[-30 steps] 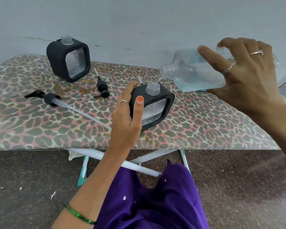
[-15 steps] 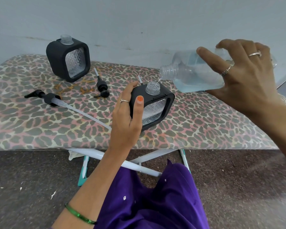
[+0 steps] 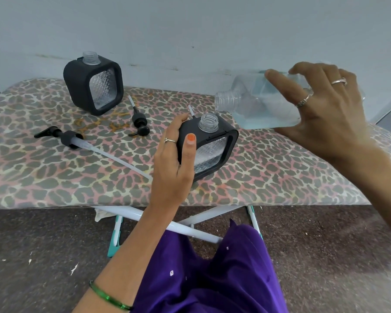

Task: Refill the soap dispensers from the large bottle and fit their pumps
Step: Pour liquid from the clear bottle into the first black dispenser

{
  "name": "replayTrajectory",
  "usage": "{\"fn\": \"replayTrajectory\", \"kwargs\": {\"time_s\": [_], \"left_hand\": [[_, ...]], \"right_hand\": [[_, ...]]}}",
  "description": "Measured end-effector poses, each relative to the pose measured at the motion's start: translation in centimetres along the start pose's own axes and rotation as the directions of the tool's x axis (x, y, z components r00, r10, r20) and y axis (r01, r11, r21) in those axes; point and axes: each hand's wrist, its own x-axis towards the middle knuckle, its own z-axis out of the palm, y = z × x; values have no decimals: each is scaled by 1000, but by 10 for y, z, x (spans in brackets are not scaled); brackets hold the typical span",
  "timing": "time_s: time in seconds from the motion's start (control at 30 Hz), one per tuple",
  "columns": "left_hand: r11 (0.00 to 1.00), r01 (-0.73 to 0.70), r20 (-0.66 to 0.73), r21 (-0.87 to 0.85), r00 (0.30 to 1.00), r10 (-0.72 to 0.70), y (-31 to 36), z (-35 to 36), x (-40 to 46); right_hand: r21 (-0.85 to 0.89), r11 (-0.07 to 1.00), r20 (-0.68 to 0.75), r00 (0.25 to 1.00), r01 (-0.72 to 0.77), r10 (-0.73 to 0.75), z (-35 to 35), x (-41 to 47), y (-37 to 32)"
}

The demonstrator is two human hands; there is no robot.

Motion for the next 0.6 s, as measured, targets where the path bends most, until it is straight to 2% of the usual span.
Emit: {"fn": "replayTrajectory", "kwargs": {"time_s": [0.2, 0.33, 0.6], "left_hand": [[1000, 18, 9, -11, 1000, -18, -2, 0, 0], [1000, 23, 13, -15, 1000, -23, -1, 0, 1], [999, 12, 19, -38, 1000, -11, -1, -1, 0]], "right_hand": [[108, 991, 54, 996, -77, 71, 10, -5, -10], [244, 960, 72, 989, -140, 126, 17, -8, -19], [506, 783, 97, 926, -362, 365, 30, -23, -34]]}}
